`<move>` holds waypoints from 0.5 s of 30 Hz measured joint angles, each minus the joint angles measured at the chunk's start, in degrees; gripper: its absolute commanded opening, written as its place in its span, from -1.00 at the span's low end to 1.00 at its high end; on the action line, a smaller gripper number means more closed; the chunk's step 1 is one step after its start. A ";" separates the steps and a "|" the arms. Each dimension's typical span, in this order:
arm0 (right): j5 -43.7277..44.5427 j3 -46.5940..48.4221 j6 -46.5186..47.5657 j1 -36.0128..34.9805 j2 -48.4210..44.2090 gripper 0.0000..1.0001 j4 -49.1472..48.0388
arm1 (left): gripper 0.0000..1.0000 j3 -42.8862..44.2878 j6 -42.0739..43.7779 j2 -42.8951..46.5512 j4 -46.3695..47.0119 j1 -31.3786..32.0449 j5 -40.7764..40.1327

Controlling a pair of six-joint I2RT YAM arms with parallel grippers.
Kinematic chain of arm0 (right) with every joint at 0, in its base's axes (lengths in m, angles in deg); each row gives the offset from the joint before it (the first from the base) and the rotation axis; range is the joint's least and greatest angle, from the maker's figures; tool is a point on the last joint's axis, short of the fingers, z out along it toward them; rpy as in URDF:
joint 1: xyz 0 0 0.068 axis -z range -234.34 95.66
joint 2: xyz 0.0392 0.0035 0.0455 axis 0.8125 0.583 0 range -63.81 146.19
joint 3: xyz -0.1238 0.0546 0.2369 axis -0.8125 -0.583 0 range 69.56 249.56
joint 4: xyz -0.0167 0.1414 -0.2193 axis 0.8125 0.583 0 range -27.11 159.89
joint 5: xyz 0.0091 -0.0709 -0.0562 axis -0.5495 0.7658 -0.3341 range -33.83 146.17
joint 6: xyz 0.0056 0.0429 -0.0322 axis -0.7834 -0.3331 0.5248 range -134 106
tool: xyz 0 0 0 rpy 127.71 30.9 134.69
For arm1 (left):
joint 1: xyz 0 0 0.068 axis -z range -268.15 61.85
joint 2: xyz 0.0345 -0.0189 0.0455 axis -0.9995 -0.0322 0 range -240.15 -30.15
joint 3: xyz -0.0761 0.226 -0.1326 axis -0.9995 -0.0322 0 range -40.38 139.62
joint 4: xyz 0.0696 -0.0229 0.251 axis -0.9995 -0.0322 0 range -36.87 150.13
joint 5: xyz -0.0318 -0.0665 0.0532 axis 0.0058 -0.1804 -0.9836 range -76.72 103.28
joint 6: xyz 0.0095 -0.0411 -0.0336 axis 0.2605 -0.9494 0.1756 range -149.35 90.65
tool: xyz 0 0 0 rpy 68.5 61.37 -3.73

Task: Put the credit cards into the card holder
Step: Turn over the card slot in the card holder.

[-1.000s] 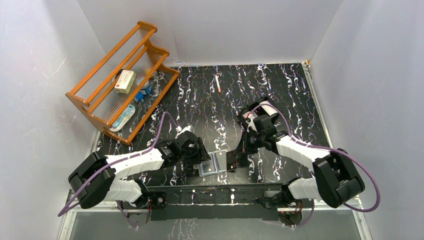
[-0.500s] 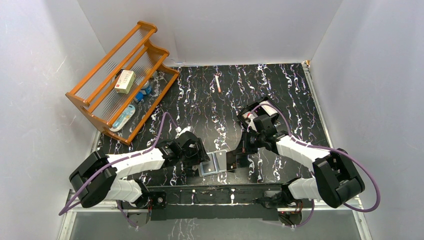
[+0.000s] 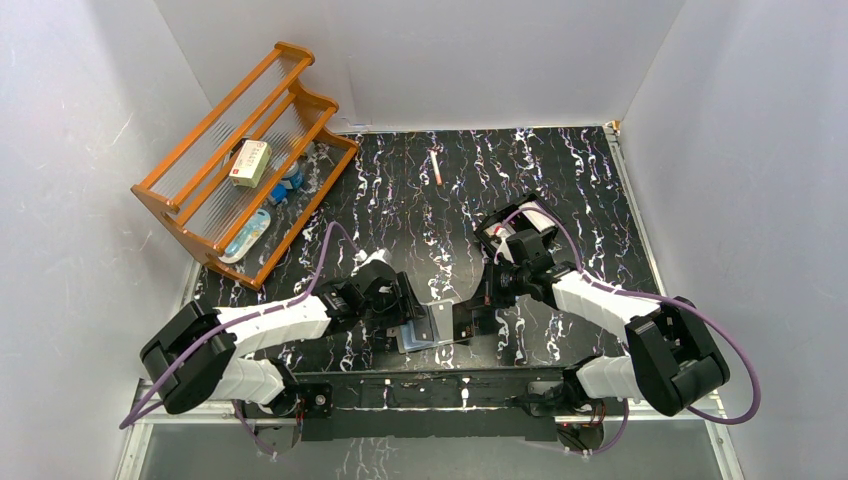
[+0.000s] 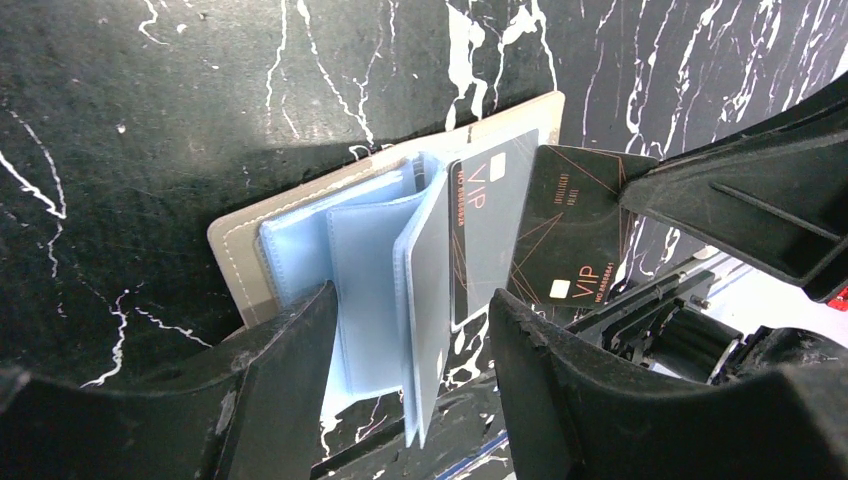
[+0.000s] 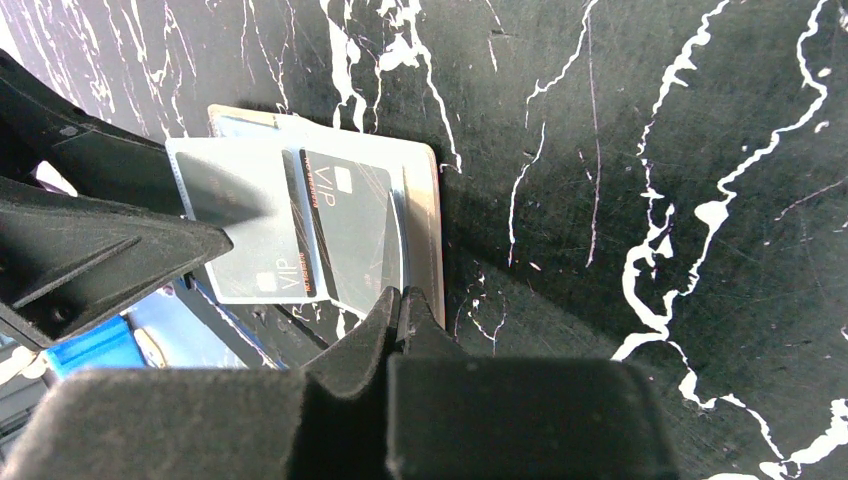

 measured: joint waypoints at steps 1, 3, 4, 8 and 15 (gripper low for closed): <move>-0.04 0.00 0.00 0.00 0.00 -1.00 0.00 | 0.12 0.00 0.07 -0.02 0.24 0.00 0.24; -0.09 0.00 0.00 0.00 0.00 -1.00 0.00 | 0.12 0.00 0.26 -0.02 0.94 0.00 0.68; -0.09 0.00 0.02 0.00 0.00 -1.00 0.00 | 0.12 0.00 0.33 -0.02 1.16 0.00 0.79; -0.11 0.00 0.02 0.00 0.20 -1.00 -0.04 | 0.12 0.00 0.59 -0.02 3.30 0.00 1.62; -0.15 0.00 0.02 0.00 0.37 -1.00 -0.44 | 0.11 -0.35 1.60 -0.02 9.05 0.00 3.54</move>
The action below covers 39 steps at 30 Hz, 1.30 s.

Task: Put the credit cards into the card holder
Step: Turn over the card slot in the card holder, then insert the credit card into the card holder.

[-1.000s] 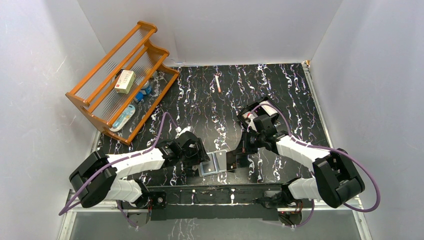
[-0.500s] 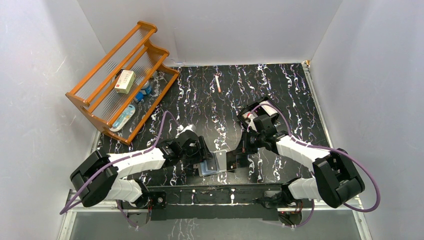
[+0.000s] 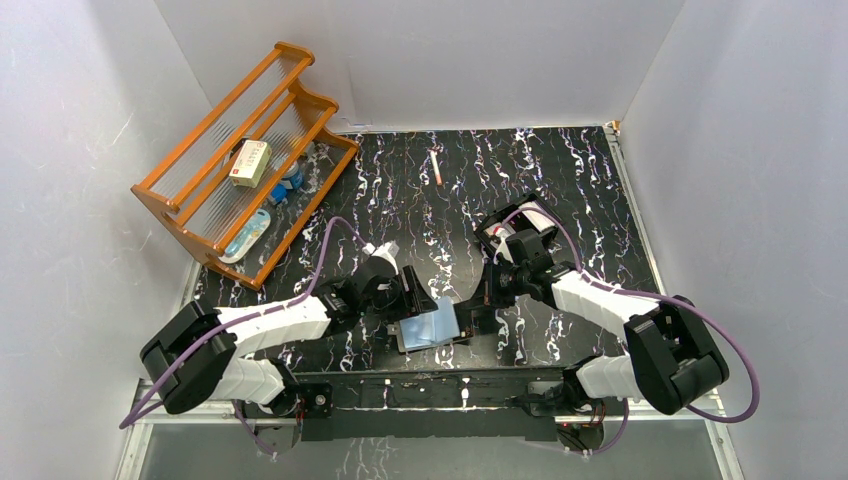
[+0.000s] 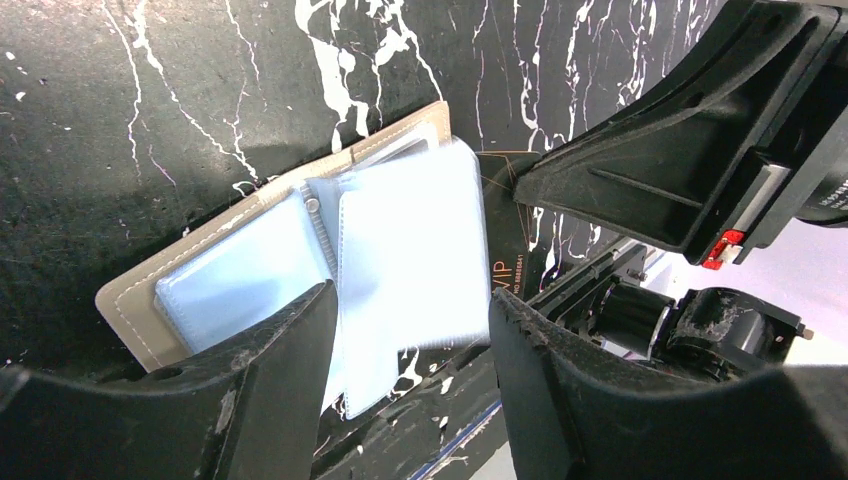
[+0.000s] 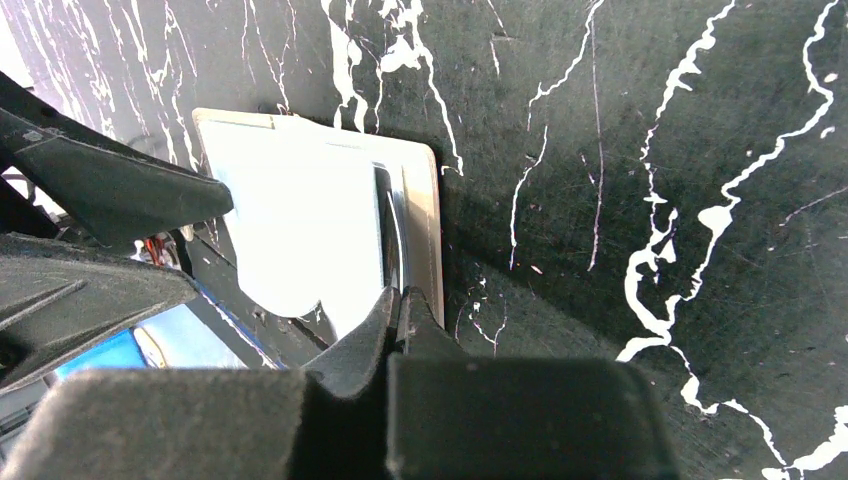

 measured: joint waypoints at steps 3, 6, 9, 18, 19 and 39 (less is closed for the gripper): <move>0.00 0.00 0.00 0.00 0.00 -1.00 -0.02 | -0.19 -1.07 0.31 0.00 2.25 0.00 0.28; 0.00 0.00 0.00 0.00 0.00 -1.00 -0.04 | -0.32 -2.80 0.70 0.00 4.17 0.00 0.44; -0.02 0.00 -0.02 0.00 0.00 -1.00 -0.28 | -0.58 -4.00 1.20 -0.02 4.96 0.00 0.46; 12.41 12.98 4.70 -0.09 -10.95 -1.00 16.87 | -0.48 0.63 3.82 -1.14 -8.94 0.00 -2.69; 12.46 13.86 4.72 -0.09 -11.96 -1.00 16.98 | -0.33 1.77 4.31 -0.94 -11.56 0.00 -3.54; -3.19 5.92 -1.33 -8.02 4.55 -1.00 -9.88 | -0.40 1.60 5.97 4.26 -23.80 0.00 -9.70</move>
